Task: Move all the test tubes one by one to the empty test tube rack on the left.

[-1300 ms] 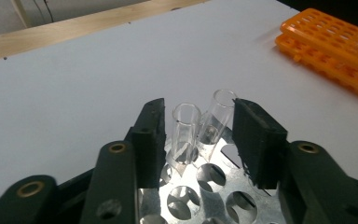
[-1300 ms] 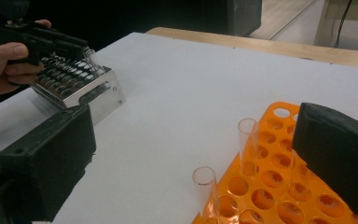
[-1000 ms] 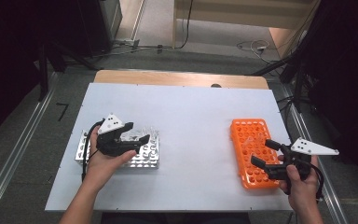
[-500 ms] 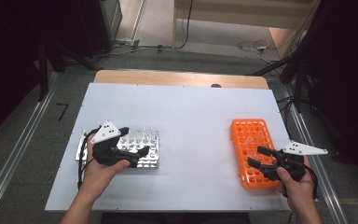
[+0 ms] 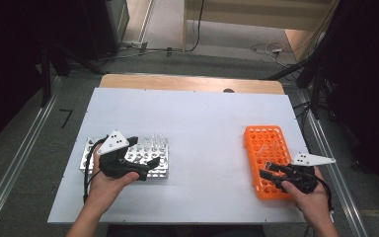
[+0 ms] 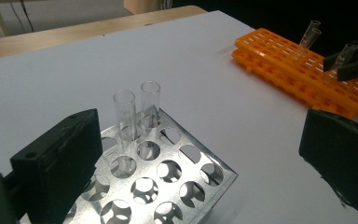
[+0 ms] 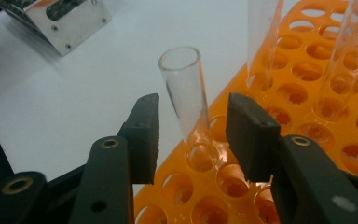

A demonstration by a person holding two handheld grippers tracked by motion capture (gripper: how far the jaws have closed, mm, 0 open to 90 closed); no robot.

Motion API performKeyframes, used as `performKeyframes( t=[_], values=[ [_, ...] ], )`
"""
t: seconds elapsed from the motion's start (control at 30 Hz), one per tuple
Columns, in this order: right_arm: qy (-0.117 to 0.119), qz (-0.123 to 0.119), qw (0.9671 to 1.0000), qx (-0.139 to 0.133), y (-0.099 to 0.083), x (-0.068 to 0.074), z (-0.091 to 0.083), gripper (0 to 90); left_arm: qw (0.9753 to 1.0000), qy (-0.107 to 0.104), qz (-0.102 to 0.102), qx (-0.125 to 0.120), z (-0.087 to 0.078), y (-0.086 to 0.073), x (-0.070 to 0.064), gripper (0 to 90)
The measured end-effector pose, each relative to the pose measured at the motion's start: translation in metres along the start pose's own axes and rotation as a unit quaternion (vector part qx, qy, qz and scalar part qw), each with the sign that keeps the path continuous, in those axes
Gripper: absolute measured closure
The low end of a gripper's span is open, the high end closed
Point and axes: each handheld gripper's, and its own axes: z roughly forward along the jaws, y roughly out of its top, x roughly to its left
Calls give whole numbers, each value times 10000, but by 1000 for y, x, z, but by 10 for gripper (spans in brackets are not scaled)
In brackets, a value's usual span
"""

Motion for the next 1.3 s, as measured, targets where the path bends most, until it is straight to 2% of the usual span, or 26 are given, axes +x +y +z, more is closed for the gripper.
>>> performKeyframes(
  t=[0.43, 0.87, 1.07, 1.3],
  values=[
    [-40, -105, 9997, 234, -5, -1, 5, 602, 10000, -24, -3, 20, 1, 0, -1, 0],
    [-184, -346, 9990, 205, -7, 1, 5, 720, 10000, -26, 2, 19, 1, 0, -1, 0],
    [-240, -329, 9989, 217, -6, 1, 4, 737, 10000, -29, 1, 10, 1, 0, -1, 0],
    [-196, -261, 9993, 166, -2, 1, 1, 738, 10000, -27, 12, 2, 0, 1, -2, 0]
  ],
)
